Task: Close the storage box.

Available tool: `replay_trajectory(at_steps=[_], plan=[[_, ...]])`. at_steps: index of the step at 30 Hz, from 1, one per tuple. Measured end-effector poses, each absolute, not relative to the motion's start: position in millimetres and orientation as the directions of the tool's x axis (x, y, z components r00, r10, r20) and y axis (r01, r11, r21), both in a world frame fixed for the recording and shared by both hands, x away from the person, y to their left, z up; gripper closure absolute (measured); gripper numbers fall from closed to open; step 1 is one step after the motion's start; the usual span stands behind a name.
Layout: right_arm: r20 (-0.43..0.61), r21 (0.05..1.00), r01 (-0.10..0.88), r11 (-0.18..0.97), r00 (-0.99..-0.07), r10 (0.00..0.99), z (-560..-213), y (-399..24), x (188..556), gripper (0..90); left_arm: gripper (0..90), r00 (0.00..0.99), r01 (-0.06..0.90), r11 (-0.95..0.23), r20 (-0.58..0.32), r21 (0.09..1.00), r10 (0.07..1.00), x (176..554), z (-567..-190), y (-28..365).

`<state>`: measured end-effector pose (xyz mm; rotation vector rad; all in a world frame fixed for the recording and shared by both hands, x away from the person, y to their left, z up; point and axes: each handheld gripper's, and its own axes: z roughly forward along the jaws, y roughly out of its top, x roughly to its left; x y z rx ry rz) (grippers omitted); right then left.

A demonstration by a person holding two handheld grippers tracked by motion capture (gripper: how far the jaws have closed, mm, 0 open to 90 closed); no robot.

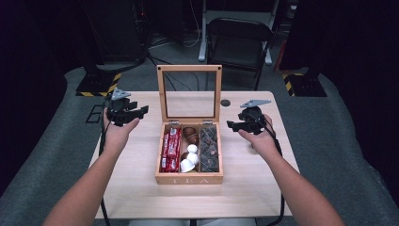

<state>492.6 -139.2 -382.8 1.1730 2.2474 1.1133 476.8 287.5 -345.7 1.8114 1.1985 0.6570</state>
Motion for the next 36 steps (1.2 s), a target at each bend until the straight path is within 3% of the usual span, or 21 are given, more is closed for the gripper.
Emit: replay_trajectory(at_steps=[18,36], plan=[[0.01,0.798,0.458,0.391,-0.659,0.752,-357,-98,498,38.1,48.1,0.401,0.47,-0.175,-0.033,0.865,0.915,479,-344,287],[0.004,0.811,0.448,0.375,-0.646,0.763,-345,-83,519,38.2,48.1,0.406,0.464,-0.18,-0.028,0.867,0.914,479,-338,285]])
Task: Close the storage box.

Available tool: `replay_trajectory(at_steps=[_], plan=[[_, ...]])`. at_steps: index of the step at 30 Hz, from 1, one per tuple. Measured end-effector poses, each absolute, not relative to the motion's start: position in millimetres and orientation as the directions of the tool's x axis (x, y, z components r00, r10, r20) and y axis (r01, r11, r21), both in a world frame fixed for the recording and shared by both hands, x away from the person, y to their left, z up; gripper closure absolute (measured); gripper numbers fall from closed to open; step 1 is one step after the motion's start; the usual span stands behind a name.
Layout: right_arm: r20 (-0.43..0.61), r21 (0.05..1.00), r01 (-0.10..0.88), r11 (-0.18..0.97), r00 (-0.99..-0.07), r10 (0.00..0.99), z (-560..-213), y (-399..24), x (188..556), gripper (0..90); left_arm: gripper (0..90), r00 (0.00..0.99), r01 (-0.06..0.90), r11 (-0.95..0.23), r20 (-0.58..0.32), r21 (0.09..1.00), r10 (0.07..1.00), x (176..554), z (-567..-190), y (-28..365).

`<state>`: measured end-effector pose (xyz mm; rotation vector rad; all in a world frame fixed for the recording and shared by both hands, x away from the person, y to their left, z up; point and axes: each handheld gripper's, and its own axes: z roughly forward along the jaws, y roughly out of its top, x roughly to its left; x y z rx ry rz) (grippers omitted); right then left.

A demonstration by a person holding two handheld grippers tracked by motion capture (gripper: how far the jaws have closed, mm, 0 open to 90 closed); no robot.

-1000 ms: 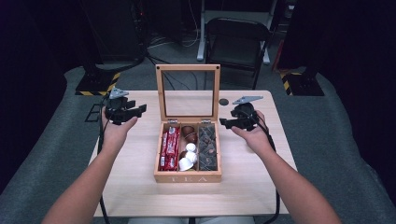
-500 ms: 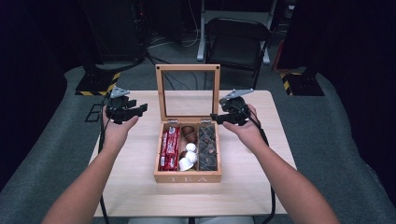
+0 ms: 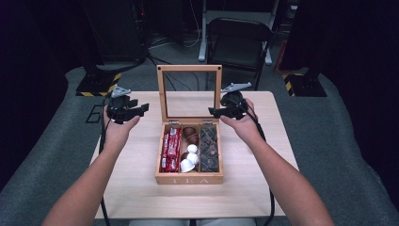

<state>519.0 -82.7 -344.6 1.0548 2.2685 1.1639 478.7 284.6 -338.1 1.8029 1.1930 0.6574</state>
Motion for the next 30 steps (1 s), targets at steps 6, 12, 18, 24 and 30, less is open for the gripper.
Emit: replay_trajectory(at_steps=[6,12,18,24,30], plan=[[0.003,0.809,0.461,0.365,-0.624,0.781,-345,-84,526,37.7,48.2,0.408,0.466,-0.179,-0.031,0.867,0.912,478,-338,285],[-0.002,0.809,0.468,0.355,-0.602,0.799,-345,-88,538,37.0,48.2,0.409,0.467,-0.183,-0.027,0.865,0.912,478,-339,285],[0.01,0.81,0.485,0.33,-0.573,0.819,-346,-92,549,36.7,48.2,0.407,0.469,-0.181,-0.03,0.864,0.913,478,-340,285],[0.026,0.81,0.501,0.304,-0.549,0.835,-348,-96,556,35.8,48.1,0.411,0.47,-0.185,-0.028,0.863,0.911,479,-341,284],[0.027,0.808,0.51,0.295,-0.532,0.847,-352,-95,560,34.2,48.2,0.413,0.472,-0.184,-0.032,0.862,0.91,480,-343,282]])
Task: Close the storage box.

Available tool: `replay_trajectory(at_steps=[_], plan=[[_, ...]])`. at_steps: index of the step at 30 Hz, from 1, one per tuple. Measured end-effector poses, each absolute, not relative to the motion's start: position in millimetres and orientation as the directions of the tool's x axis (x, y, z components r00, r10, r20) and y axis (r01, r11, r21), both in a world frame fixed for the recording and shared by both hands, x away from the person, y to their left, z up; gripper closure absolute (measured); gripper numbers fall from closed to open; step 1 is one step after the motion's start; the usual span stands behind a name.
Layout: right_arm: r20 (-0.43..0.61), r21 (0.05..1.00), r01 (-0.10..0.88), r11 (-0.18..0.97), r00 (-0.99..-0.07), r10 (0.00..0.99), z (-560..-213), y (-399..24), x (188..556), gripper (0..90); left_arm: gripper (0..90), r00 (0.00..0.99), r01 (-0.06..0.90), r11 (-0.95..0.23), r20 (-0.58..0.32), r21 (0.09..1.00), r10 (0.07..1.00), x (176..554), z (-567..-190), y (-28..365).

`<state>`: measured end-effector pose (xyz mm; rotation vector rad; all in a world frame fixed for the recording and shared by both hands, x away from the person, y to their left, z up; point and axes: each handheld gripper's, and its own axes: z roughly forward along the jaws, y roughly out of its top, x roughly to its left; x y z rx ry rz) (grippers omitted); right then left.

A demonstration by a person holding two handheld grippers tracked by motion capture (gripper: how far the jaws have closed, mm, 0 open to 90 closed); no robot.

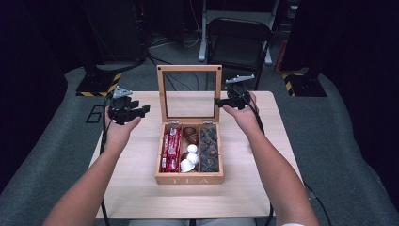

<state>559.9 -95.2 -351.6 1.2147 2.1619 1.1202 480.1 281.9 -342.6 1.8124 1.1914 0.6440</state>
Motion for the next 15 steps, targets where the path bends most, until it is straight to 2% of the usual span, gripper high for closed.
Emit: replay_trajectory(at_steps=[15], plan=[[0.009,0.79,0.531,0.307,-0.51,0.86,-367,-96,576,31.2,48.1,0.426,0.479,-0.197,-0.03,0.856,0.904,481,-348,276]])
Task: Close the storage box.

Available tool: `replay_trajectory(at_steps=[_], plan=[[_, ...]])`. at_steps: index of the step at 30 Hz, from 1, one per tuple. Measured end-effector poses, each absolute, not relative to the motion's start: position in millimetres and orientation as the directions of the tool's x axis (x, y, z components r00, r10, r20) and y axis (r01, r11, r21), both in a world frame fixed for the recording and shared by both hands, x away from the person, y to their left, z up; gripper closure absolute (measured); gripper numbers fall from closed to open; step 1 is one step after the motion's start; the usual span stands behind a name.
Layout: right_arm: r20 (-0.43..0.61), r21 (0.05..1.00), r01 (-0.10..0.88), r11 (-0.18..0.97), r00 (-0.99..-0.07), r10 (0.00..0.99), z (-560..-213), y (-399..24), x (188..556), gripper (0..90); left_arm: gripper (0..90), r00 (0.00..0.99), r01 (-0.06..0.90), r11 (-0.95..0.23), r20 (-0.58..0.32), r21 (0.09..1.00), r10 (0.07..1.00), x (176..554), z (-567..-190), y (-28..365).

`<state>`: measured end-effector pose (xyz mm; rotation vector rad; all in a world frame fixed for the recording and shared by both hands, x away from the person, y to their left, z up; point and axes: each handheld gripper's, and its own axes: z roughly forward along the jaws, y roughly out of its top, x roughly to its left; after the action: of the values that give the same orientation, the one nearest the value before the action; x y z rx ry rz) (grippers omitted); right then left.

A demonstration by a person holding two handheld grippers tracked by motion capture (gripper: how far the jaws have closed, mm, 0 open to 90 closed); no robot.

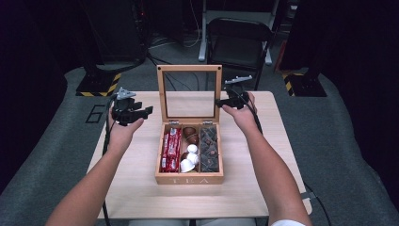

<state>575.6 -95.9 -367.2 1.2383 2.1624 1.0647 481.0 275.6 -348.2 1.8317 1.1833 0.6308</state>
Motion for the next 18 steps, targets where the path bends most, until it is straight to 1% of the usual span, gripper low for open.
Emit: replay_trajectory(at_steps=[1,7,14,18], plan=[[0.019,0.787,0.543,0.294,-0.497,0.867,-368.5,-95.5,576.2,31.1,48.1,0.424,0.48,-0.195,-0.032,0.855,0.905,481.2,-348.5,275.8],[0.025,0.779,0.553,0.295,-0.498,0.867,-373.9,-96.4,579.6,31.4,48.1,0.423,0.477,-0.195,-0.03,0.857,0.906,480.8,-349.5,276.3],[0.019,0.79,0.53,0.307,-0.522,0.853,-375.7,-93.0,582.9,31.7,48.1,0.42,0.481,-0.191,-0.033,0.856,0.907,479.5,-349.6,277.9],[0.038,0.797,0.531,0.29,-0.522,0.852,-375.4,-87.3,583.6,31.7,48.1,0.421,0.484,-0.196,-0.03,0.853,0.907,478.7,-348.8,279.7]])
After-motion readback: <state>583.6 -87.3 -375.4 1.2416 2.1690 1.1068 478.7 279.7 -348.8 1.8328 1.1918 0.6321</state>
